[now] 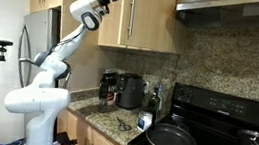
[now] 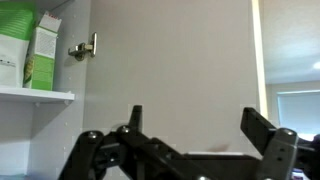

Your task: Close the drawer of the air fryer, open the right upper cabinet door, remove the black bottle from the cabinet and put it on the countertop

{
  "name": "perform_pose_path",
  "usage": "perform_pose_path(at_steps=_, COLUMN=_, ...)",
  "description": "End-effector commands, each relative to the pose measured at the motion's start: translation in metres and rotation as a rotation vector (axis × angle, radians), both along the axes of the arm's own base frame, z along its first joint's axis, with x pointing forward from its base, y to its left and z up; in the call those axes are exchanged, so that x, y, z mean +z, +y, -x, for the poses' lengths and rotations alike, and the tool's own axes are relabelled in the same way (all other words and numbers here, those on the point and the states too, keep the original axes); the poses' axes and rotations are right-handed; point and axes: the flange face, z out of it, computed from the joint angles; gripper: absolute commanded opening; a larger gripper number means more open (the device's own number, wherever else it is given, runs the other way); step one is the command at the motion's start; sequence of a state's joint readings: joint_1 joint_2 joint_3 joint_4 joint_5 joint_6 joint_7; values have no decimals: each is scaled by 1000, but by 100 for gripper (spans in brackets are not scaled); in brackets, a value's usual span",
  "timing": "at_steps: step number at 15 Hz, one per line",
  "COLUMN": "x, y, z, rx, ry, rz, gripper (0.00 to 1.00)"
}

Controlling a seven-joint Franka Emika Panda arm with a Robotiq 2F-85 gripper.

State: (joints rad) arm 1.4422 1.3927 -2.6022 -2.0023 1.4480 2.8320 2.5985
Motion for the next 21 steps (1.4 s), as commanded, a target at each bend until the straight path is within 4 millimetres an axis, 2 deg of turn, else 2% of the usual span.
perform_pose_path(at_steps=1, x=-10, y=12, z=-1, rx=-77, ry=-54, rz=65, gripper=100)
perform_pose_path(at_steps=3, x=-12, y=15, z=3, rx=-123, ry=-83, rz=98, gripper=100)
perform_pose_path(at_steps=5, x=-17, y=4, z=11, rx=-173, ry=-123, rz=100, gripper=100)
perform_pose_path(at_steps=6, x=-16, y=-11, z=18, rx=-205, ry=-141, rz=90, gripper=100)
perform_pose_path(at_steps=10, x=-40, y=-58, z=40, rx=-261, ry=-186, rz=-3, gripper=100)
perform_pose_path(at_steps=12, x=-29, y=-16, z=27, rx=-110, ry=-116, rz=5, gripper=100)
perform_pose_path(at_steps=14, x=-23, y=3, z=23, rx=-26, ry=-69, rz=-3, gripper=100)
perform_pose_path(at_steps=20, x=-14, y=100, z=7, rx=327, ry=68, rz=17, gripper=100)
perform_pose_path(at_steps=21, x=-15, y=105, z=3, rx=334, ry=133, rz=18, gripper=100)
